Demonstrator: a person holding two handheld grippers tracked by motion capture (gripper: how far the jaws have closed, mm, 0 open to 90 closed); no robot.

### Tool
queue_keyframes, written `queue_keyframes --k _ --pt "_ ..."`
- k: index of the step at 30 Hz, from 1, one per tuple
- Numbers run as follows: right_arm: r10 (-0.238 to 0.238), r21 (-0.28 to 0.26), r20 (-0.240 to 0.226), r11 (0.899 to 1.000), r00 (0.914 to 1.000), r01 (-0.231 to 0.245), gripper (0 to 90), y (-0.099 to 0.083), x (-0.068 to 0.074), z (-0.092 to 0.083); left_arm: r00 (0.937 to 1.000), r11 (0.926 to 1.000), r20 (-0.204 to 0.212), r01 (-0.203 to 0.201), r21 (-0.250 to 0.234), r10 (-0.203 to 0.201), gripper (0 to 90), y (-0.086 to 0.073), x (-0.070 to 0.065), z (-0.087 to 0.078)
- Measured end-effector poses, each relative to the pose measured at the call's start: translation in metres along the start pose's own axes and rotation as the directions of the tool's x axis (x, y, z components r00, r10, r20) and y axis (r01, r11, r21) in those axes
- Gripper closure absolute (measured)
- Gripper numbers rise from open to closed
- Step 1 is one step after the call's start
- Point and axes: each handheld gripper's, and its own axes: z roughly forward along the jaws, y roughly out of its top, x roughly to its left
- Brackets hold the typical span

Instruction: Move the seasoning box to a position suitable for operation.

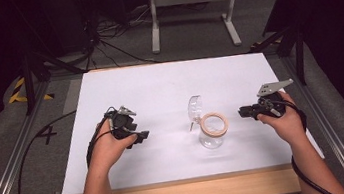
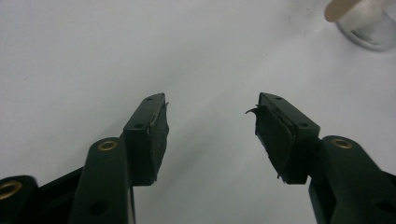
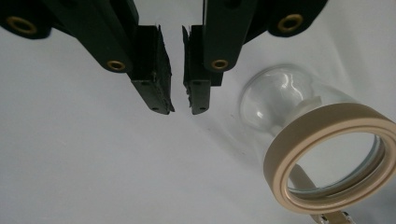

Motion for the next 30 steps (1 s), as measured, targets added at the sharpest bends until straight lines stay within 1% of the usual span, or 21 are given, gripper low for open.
queue_keyframes --k 1,2,3,6,7,11,12,13,14,15,16,17,18,19,20,21,22,23,24,27,30 --pt "0.000 0.001 0.001 1.000 1.0000 0.000 80.0 0.000 0.000 0.000 0.9998 0.9999 0.021 -0.006 0.015 0.005 44.8 0.002 0.000 -0.001" --pt "-0.002 0.000 0.001 1.000 1.0000 0.002 80.2 0.000 0.000 0.001 0.9993 0.9998 0.037 -0.002 0.020 0.001 44.9 0.003 -0.001 -0.001" --pt "0.001 -0.001 -0.002 1.000 1.0000 -0.001 80.3 -0.001 0.000 0.001 0.9987 0.9995 0.050 -0.013 0.028 0.011 46.1 0.005 -0.001 -0.003" --pt "0.002 -0.008 -0.012 1.000 0.9999 -0.002 80.6 -0.001 0.000 0.002 0.9976 0.9988 0.049 -0.049 -0.004 0.049 54.9 0.008 -0.006 -0.010" --pt "0.003 -0.006 -0.016 1.000 0.9999 -0.003 80.6 -0.001 0.000 0.003 0.9970 0.9982 0.049 -0.060 -0.006 0.061 56.6 0.009 -0.008 -0.012" --pt "-0.006 -0.003 -0.035 1.000 0.9994 0.006 80.5 0.000 0.004 0.006 0.9966 0.9967 0.020 -0.080 0.007 0.080 57.6 0.011 -0.013 -0.016" --pt "-0.008 -0.006 -0.039 1.000 0.9992 0.008 80.5 0.001 0.005 0.007 0.9971 0.9971 0.024 -0.073 0.022 0.073 57.4 0.012 -0.014 -0.017" --pt "-0.006 -0.004 -0.046 1.000 0.9989 0.006 80.1 0.001 0.006 0.008 0.9981 0.9977 0.015 -0.060 0.033 0.059 56.5 0.012 -0.015 -0.017" --pt "-0.006 -0.004 -0.052 1.000 0.9986 0.006 79.9 0.002 0.008 0.009 0.9984 0.9974 0.008 -0.056 0.046 0.055 55.8 0.012 -0.015 -0.018" --pt "-0.008 -0.013 -0.069 1.000 0.9976 0.007 79.9 0.003 0.010 0.010 0.9986 0.9971 0.011 -0.053 0.055 0.052 55.7 0.012 -0.016 -0.018" --pt "-0.009 -0.022 -0.091 1.000 0.9958 0.007 79.9 0.005 0.012 0.011 0.9991 0.9981 0.010 -0.041 0.045 0.041 55.3 0.012 -0.017 -0.018" --pt "-0.009 -0.022 -0.091 1.000 0.9958 0.007 79.9 0.005 0.012 0.011 0.9991 0.9981 0.010 -0.041 0.045 0.041 54.3 0.012 -0.017 -0.018" --pt "-0.022 -0.025 -0.097 0.999 0.9951 0.020 79.8 0.007 0.016 0.012 0.9987 0.9979 0.023 -0.046 0.047 0.045 54.3 0.012 -0.018 -0.020" --pt "-0.035 -0.017 -0.084 0.999 0.9958 0.034 80.1 0.009 0.019 0.013 0.9984 0.9979 0.031 -0.049 0.042 0.048 54.1 0.013 -0.019 -0.021" --pt "-0.044 -0.011 -0.079 0.999 0.9959 0.043 80.4 0.010 0.020 0.014 0.9983 0.9986 0.035 -0.047 0.025 0.046 53.9 0.013 -0.020 -0.021" --pt "-0.046 -0.008 -0.084 0.999 0.9954 0.046 80.7 0.011 0.021 0.017 0.9981 0.9986 0.038 -0.049 0.022 0.048 53.5 0.013 -0.021 -0.022" --pt "-0.044 -0.007 -0.095 0.999 0.9945 0.043 80.9 0.010 0.021 0.020 0.9974 0.9981 0.046 -0.056 0.027 0.055 53.0 0.013 -0.022 -0.023" --pt "-0.034 0.001 -0.113 0.999 0.9930 0.035 81.3 0.009 0.021 0.023 0.9975 0.9983 0.043 -0.057 0.015 0.056 52.5 0.013 -0.024 -0.023" --pt "-0.030 0.006 -0.133 1.000 0.9907 0.031 81.8 0.007 0.022 0.027 0.9971 0.9980 0.049 -0.059 0.020 0.058 51.9 0.014 -0.024 -0.024" --pt "-0.039 0.031 -0.127 0.999 0.9912 0.043 82.9 0.006 0.023 0.036 0.9956 0.9969 0.054 -0.077 0.017 0.076 50.7 0.014 -0.026 -0.025" --pt "-0.033 0.038 -0.133 0.999 0.9906 0.038 85.1 0.004 0.023 0.041 0.9953 0.9966 0.059 -0.079 0.026 0.077 50.6 0.015 -0.026 -0.025"
